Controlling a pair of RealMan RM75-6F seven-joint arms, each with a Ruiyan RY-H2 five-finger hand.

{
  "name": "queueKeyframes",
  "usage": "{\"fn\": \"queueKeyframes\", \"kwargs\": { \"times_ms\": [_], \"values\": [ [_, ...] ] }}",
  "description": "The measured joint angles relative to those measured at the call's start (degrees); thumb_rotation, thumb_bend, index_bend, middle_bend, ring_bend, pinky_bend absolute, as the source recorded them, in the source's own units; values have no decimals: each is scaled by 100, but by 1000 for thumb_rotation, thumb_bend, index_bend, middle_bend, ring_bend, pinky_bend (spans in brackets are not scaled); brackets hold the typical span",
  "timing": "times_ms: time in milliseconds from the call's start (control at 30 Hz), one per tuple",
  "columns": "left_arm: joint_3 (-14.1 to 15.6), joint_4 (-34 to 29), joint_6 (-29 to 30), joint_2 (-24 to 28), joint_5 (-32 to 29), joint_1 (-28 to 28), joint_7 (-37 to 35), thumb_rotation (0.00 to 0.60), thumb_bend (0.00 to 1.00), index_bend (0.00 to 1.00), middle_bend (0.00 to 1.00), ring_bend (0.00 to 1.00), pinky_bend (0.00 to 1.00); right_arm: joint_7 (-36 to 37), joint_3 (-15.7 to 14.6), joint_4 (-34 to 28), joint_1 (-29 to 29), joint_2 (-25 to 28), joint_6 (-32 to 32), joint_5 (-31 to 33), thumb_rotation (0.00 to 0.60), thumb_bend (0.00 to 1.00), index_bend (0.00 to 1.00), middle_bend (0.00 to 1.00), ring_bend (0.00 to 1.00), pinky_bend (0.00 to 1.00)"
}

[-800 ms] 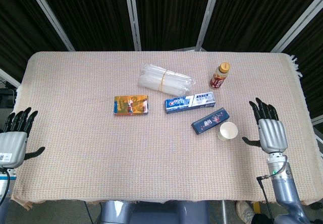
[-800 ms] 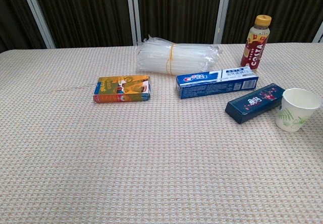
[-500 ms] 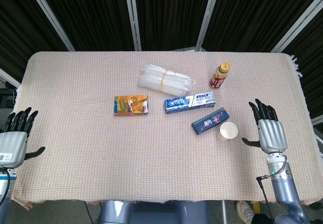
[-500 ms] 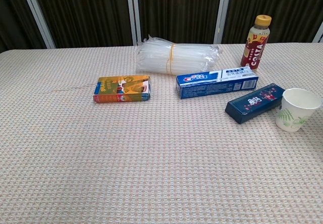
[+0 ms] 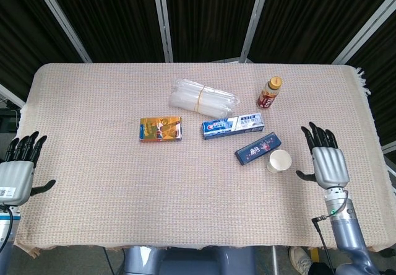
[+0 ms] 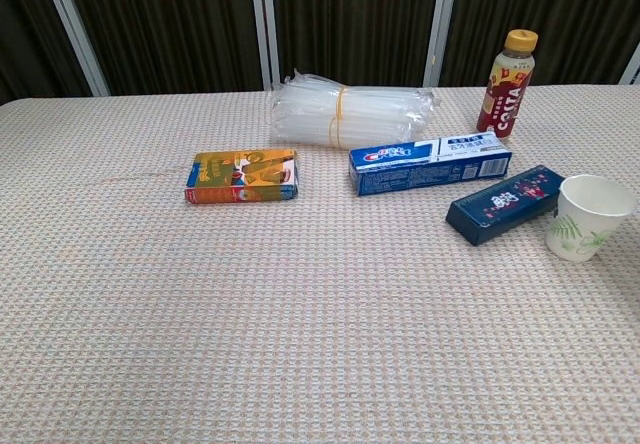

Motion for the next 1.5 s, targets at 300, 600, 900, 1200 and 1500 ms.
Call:
{"fn": "queueKeyframes", "kwargs": {
  "times_ms": [300,600,900,1200,1500],
  "values": [
    [6,1,11,1,7,7,-5,600,14,0,0,0,0,-637,-29,-205,322,2,-486,595,600,97,85,0,0,0],
    [13,17,-4,14,26,2,-45,600,14,0,0,0,0,-1245,116,-6,807,-374,-732,1457,600,120,183,0,0,0],
    [12,13,4,6,21,2,-17,600,14,0,0,0,0,-1456,63,349,1020,-634,-798,1900,600,142,241,0,0,0],
    [5,8,7,-3,6,1,5,600,14,0,0,0,0,-1512,-30,533,1145,-759,-878,2150,600,156,271,0,0,0],
    [8,12,10,-3,9,3,-3,600,15,0,0,0,0,-1401,-80,725,1206,-946,-894,2142,600,206,395,63,0,0]
  ]
}}
